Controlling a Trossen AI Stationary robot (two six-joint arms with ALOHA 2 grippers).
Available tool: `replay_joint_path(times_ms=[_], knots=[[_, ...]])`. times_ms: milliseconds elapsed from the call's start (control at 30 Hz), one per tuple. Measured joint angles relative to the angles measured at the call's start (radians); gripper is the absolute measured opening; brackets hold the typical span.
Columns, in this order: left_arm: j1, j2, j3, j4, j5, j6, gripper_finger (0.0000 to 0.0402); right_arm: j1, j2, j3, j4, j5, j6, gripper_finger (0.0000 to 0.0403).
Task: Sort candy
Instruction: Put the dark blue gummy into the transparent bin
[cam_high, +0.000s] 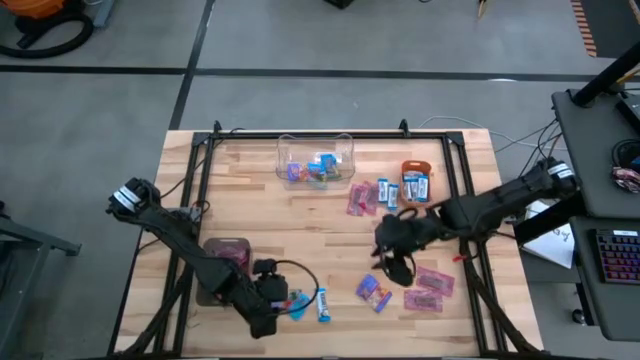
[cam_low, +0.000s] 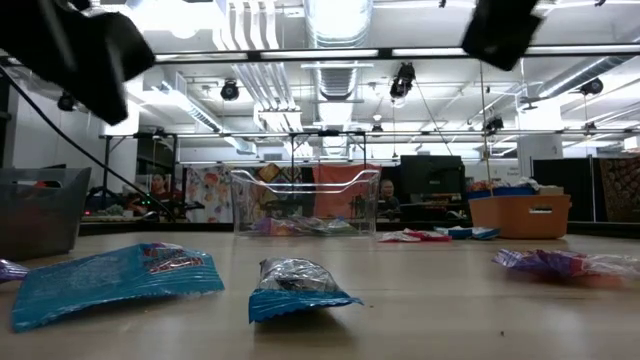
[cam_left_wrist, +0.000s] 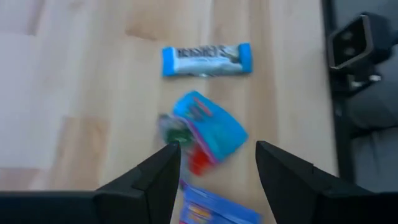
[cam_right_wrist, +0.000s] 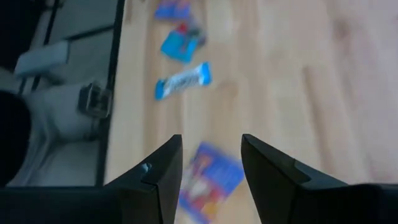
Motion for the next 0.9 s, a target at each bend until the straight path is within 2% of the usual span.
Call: replay_joint_path(times_ms=[67,200,367,600,900], knots=[[0.007,0.0,-0.005,-0.001,0.007,0.022,0.0192,0.042,0.0,0.0,-0.018,0.001,0.064,0.0152],[-0.001,0.0,-0.014,-0.02,0.12,0.063,0.0192,0.115,0.0,0.0,-0.041,0.005,0.17,0.015],[-0.002,0.001,-0.023,-0.067,0.142,0.083,0.0192,0.183,0.008,0.0,-0.04,0.096,0.229,0.015],[-0.003,0.032,-0.059,-0.07,0.209,0.027,0.0192,0.235,0.007,0.0,-0.039,0.192,0.274,0.015],[0.016,0.151,-0.063,-0.068,0.296,0.108,0.0191,0.237,0.007,0.0,-0.037,0.222,0.293,0.015]])
